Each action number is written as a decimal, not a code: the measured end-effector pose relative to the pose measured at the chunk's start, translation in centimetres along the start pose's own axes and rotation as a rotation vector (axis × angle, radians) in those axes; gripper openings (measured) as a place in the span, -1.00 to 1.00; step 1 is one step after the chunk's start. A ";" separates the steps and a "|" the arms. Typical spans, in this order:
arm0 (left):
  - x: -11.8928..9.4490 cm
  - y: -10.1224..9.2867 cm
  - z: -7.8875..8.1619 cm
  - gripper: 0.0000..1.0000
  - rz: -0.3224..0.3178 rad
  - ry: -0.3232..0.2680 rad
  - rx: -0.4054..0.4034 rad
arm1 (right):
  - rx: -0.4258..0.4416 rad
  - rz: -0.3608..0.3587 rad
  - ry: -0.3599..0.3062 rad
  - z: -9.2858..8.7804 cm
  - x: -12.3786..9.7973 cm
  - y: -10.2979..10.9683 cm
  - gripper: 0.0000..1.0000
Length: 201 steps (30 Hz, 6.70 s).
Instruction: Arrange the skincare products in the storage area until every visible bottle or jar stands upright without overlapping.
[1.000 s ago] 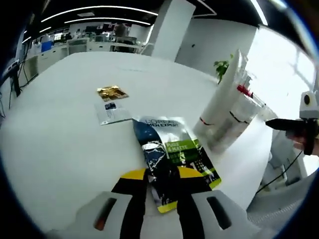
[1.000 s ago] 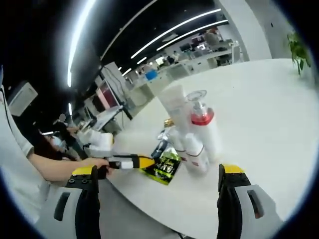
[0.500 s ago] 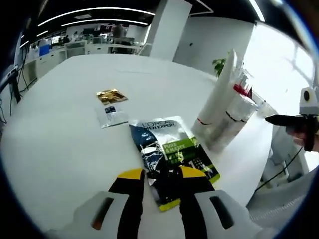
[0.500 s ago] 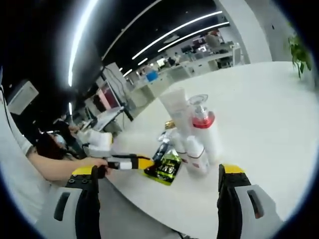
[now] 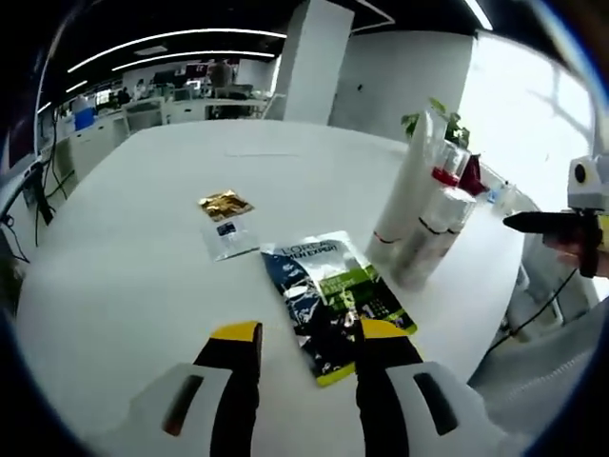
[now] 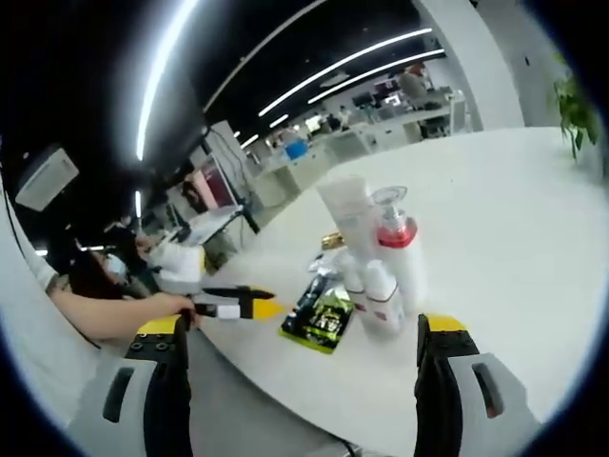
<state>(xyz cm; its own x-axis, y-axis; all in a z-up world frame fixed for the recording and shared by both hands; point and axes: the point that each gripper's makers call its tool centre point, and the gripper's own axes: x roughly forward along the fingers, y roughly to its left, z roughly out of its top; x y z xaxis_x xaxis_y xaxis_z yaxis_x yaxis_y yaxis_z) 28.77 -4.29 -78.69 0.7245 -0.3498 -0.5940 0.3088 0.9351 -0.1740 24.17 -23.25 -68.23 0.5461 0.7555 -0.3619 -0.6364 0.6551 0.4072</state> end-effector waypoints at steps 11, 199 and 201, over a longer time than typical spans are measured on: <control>-3.5 -0.9 0.5 -0.07 -0.001 0.018 0.042 | -0.027 0.012 -0.001 -0.2 -1.2 0.6 0.99; 3.4 5.0 6.4 -0.18 -0.272 0.183 0.394 | -0.135 -0.342 -0.001 1.2 1.2 -1.1 0.55; 2.3 4.5 6.8 -0.18 -0.250 0.151 0.371 | -0.146 -0.336 -0.019 1.7 1.4 -0.4 0.51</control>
<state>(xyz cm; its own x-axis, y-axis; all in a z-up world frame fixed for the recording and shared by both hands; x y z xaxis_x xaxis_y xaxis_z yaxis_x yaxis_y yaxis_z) 36.00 -1.28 -75.52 0.5107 -0.5240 -0.6816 0.6815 0.7300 -0.0506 26.14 -22.44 -67.48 0.7470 0.4991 -0.4393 -0.4900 0.8598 0.1436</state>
